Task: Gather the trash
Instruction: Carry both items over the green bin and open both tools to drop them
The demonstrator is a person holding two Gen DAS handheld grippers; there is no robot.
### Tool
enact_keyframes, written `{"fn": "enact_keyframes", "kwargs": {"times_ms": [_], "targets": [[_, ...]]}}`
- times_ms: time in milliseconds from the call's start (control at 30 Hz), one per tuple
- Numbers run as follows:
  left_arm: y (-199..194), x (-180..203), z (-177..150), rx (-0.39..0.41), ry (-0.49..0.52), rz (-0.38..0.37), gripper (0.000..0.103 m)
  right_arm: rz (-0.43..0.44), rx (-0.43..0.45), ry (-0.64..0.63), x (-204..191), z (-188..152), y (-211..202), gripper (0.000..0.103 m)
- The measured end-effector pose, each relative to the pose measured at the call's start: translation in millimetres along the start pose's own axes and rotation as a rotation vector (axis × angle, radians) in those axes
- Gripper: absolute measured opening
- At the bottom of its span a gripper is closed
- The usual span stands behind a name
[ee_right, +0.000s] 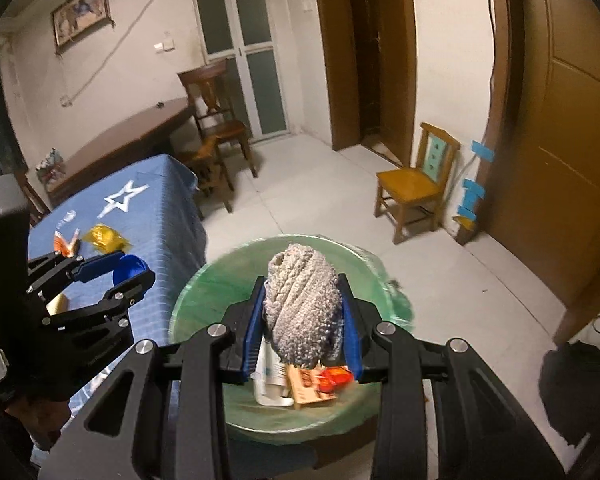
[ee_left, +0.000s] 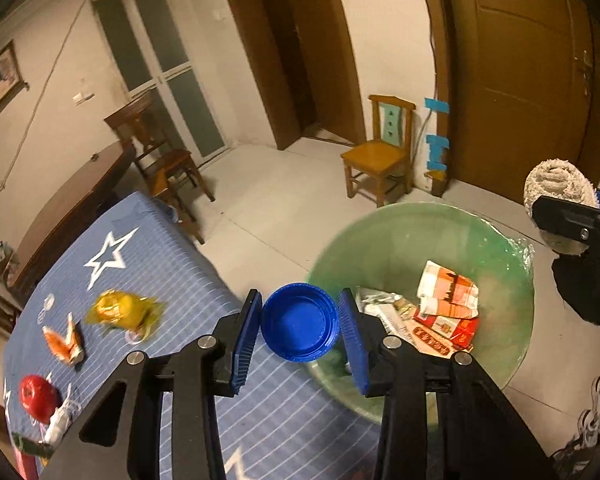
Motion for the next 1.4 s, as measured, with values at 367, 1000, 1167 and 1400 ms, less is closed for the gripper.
{"fn": "enact_keyframes", "kwargs": {"times_ms": [367,1000,1167,1400], "targets": [[29,29,6,-0.029,0.058,-0.043,0.041,-0.026,-0.081,-0.005,14,-8,19,0.032],[53,35,0,-0.064,0.069,-0.087,0.041,-0.020,-0.154,-0.033,10,-9,41,0.032],[59,36,-1,-0.077,0.055,-0.101,0.053,-0.016,-0.146,-0.033,10,-7,44,0.053],[62,27,-7,-0.088,0.025,-0.102,0.056,-0.027,-0.145,-0.014,17,-9,46,0.057]]}}
Point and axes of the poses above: each gripper's, at about its wrist camera, not at the fingertips, and y roughly the way its jaws point, x to its right, z to its top, the point moved 7 cm from there along y, roughly the way its jaws point, and after that the axes turned 8 degrees about y, right-handed, at the moved point
